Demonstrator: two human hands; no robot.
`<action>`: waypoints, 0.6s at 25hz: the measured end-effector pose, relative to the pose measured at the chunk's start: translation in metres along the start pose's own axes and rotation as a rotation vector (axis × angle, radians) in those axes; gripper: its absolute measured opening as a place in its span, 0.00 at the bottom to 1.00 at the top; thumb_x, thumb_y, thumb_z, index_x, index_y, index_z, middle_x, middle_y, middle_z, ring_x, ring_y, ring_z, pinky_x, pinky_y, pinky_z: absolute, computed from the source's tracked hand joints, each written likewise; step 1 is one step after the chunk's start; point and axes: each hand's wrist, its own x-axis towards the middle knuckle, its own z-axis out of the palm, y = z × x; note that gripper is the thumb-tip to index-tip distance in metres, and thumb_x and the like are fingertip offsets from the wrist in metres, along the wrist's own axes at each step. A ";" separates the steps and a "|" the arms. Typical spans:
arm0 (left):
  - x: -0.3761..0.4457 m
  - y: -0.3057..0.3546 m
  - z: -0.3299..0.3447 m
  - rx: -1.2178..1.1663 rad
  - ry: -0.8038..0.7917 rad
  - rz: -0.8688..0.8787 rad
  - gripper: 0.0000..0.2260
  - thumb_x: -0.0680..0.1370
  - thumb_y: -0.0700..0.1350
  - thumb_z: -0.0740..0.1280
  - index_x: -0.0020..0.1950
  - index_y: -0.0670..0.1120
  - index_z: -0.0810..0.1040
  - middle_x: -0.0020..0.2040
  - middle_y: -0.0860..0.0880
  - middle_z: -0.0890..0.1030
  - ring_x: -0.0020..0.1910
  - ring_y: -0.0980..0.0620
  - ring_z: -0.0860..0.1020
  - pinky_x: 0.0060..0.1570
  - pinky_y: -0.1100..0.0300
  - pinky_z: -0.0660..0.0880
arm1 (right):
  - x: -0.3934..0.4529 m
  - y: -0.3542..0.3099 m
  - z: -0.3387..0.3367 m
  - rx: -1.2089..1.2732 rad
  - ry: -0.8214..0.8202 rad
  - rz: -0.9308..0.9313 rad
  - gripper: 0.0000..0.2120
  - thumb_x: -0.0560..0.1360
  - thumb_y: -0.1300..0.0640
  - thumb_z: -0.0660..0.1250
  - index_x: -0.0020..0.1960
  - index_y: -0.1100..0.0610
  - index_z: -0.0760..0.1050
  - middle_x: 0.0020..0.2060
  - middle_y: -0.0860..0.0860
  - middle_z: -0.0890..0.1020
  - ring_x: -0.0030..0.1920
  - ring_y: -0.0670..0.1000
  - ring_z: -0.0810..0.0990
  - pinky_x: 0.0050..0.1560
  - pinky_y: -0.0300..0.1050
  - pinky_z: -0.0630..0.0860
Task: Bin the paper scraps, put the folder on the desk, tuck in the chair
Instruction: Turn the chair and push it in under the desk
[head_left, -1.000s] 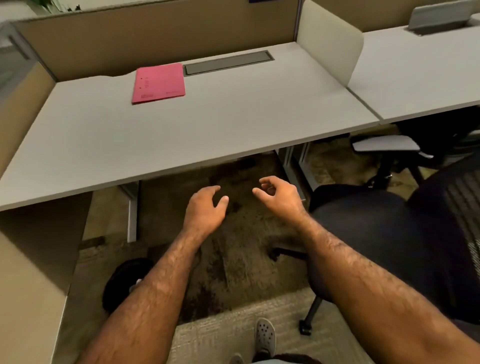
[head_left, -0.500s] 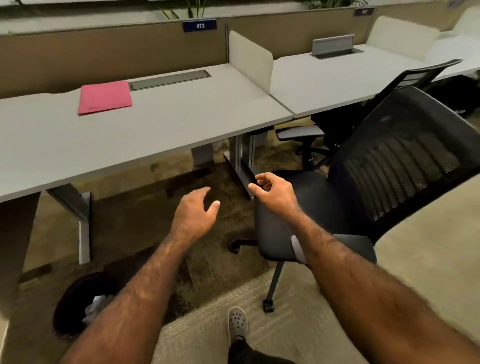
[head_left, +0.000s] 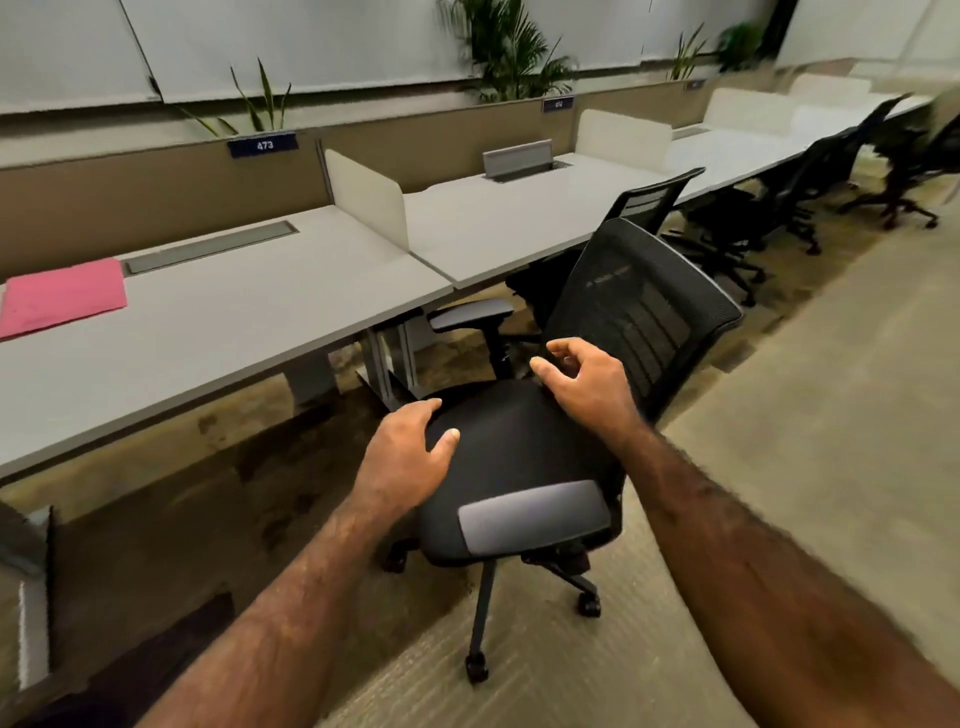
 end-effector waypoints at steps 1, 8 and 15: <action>0.011 0.016 0.010 0.001 -0.010 0.032 0.24 0.78 0.51 0.66 0.72 0.45 0.68 0.70 0.46 0.73 0.69 0.50 0.69 0.67 0.56 0.66 | 0.011 0.009 -0.019 -0.010 0.031 -0.001 0.20 0.73 0.43 0.70 0.60 0.52 0.78 0.55 0.50 0.83 0.54 0.48 0.79 0.56 0.41 0.74; 0.104 0.150 0.104 0.004 -0.055 0.165 0.30 0.77 0.59 0.64 0.74 0.46 0.64 0.72 0.47 0.70 0.71 0.49 0.66 0.70 0.55 0.63 | 0.116 0.090 -0.136 -0.092 0.121 -0.025 0.23 0.72 0.37 0.67 0.60 0.51 0.78 0.56 0.51 0.83 0.58 0.51 0.79 0.60 0.45 0.74; 0.192 0.279 0.197 0.121 -0.055 0.223 0.39 0.71 0.70 0.58 0.74 0.45 0.63 0.72 0.45 0.69 0.69 0.44 0.68 0.67 0.47 0.68 | 0.230 0.168 -0.186 -0.160 -0.034 -0.011 0.30 0.72 0.32 0.63 0.65 0.51 0.75 0.59 0.52 0.81 0.61 0.52 0.77 0.61 0.45 0.72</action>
